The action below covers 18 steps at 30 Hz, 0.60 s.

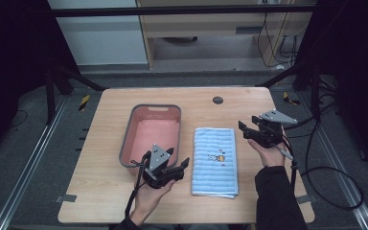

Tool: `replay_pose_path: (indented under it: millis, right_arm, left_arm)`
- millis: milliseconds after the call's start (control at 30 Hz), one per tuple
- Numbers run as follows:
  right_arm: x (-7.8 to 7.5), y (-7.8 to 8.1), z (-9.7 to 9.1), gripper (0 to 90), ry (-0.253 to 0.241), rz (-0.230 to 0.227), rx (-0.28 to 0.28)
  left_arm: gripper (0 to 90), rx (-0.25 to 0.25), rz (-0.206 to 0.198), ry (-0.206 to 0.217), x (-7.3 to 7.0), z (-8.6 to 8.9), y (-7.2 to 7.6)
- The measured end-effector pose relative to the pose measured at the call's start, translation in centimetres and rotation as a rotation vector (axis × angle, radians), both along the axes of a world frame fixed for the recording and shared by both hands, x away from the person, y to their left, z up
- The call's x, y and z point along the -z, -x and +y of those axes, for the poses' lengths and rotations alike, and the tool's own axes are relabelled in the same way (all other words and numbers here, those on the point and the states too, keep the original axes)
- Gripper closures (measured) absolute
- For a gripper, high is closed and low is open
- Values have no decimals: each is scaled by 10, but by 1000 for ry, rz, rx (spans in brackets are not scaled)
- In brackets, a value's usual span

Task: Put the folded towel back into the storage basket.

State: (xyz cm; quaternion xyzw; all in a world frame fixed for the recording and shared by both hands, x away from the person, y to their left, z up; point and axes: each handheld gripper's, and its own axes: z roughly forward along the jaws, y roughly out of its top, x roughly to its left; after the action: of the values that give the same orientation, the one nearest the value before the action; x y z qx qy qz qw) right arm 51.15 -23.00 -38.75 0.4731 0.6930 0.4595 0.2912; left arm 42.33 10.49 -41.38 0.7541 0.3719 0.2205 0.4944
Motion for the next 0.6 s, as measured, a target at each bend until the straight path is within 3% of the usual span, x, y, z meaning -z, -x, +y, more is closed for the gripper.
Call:
replay_pose_path:
  millis: [600]
  right_arm:
    - [18,-15,2,429,-10,17,7]
  left_arm:
    - [400,40,37,-34,20,-27,2]
